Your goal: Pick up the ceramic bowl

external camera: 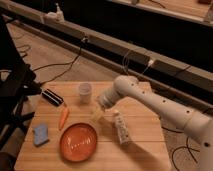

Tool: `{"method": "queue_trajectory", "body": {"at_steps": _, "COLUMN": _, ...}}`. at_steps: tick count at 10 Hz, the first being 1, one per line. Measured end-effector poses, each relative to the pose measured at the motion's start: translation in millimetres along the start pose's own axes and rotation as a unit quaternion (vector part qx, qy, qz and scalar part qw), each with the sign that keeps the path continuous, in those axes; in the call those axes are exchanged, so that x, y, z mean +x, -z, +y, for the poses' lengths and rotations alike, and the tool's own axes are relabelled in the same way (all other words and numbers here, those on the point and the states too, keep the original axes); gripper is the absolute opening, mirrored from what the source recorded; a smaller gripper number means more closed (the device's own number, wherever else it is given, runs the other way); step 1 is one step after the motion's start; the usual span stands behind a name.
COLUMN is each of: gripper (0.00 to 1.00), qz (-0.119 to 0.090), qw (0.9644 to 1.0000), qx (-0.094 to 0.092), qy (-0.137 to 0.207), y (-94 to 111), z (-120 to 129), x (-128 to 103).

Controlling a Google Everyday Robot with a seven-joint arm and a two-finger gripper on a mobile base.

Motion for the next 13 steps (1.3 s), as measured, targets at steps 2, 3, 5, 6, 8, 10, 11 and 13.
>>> {"method": "queue_trajectory", "body": {"at_steps": 2, "gripper": 0.8, "qz": 0.033, "qw": 0.999, "qx": -0.02, "qy": 0.021, "y": -27, "z": 17, "x": -2}}
{"method": "queue_trajectory", "body": {"at_steps": 3, "gripper": 0.8, "qz": 0.039, "qw": 0.9985, "qx": -0.028, "qy": 0.026, "y": -40, "z": 23, "x": -6}}
{"method": "queue_trajectory", "body": {"at_steps": 5, "gripper": 0.8, "qz": 0.041, "qw": 0.9981, "qx": -0.04, "qy": 0.021, "y": -61, "z": 30, "x": -9}}
{"method": "queue_trajectory", "body": {"at_steps": 6, "gripper": 0.8, "qz": 0.039, "qw": 0.9981, "qx": -0.046, "qy": 0.014, "y": -70, "z": 33, "x": -8}}
{"method": "queue_trajectory", "body": {"at_steps": 8, "gripper": 0.69, "qz": 0.034, "qw": 0.9975, "qx": -0.063, "qy": -0.001, "y": -92, "z": 41, "x": -2}}
{"method": "queue_trajectory", "body": {"at_steps": 10, "gripper": 0.49, "qz": 0.03, "qw": 0.9973, "qx": -0.066, "qy": -0.012, "y": -102, "z": 43, "x": 3}}
{"method": "queue_trajectory", "body": {"at_steps": 11, "gripper": 0.41, "qz": 0.03, "qw": 0.9975, "qx": -0.063, "qy": -0.015, "y": -102, "z": 42, "x": 3}}
{"method": "queue_trajectory", "body": {"at_steps": 13, "gripper": 0.1, "qz": 0.021, "qw": 0.9994, "qx": -0.013, "qy": -0.025, "y": -86, "z": 24, "x": -3}}
